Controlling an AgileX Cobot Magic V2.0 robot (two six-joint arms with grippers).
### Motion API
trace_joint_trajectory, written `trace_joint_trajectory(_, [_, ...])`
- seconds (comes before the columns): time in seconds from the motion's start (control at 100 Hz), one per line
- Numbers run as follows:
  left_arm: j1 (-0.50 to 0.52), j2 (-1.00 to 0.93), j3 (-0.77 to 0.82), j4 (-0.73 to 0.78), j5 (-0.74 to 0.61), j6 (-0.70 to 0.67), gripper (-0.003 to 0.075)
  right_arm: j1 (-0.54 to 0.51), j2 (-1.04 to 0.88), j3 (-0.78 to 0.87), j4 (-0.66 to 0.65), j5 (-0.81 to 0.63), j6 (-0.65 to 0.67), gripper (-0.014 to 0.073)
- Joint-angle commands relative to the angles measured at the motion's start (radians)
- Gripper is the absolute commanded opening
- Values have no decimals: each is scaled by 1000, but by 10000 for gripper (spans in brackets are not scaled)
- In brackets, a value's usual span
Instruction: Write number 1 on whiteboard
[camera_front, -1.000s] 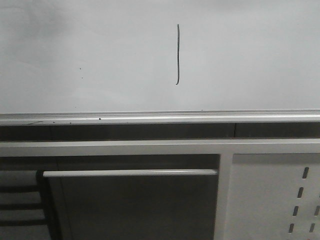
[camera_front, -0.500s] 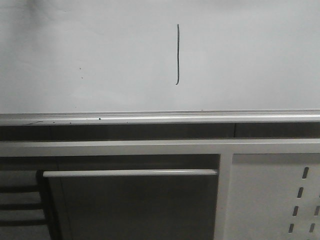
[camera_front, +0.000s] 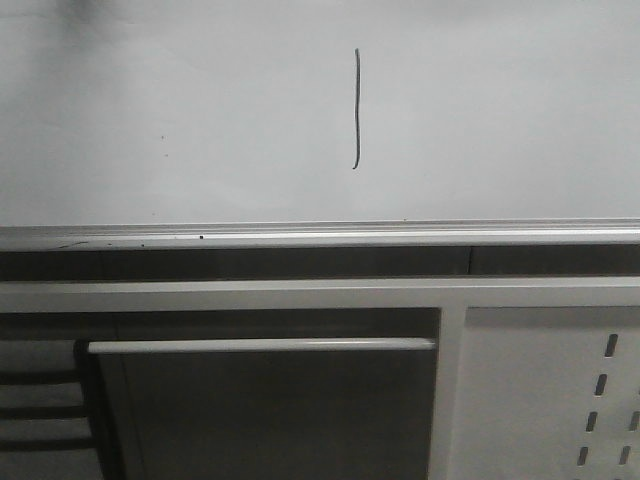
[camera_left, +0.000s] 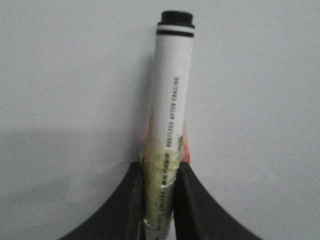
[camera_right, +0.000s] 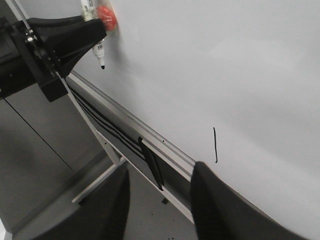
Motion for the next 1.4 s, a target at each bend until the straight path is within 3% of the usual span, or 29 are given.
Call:
trace_joint_trajectory(0.0, [6,-9,-41,40,-68,-11,-20,-9,-18,-22,43,-36,-1,260])
trace_joint_trajectory(0.29, [6,-9,-41,40,-87,-9,-3,-9,-18,-22,43,-36,-1,260])
trace_joint_trajectory(0.55, [6,-9,-41,40,-83,-9,258,-9,-18,-22,43,-36,-1,260])
trace_joint_trajectory(0.86, [6,-9,-41,40,-83,-9,293,-9,-18,-22,43,-31,-1,260])
trace_joint_trajectory(1.09, [6,-9,-41,40,-41,-9,459,-9,-18,-22,43,-30,-1,260])
trace_joint_trajectory(1.24, [6,-26,-41,40,12,-1,463,-9,-19,-22,43,-30,-1,260])
trace_joint_trajectory(1.39, [4,-93,-36,-36,93,116,464,-9,-23,-22,43,-29,-1,260])
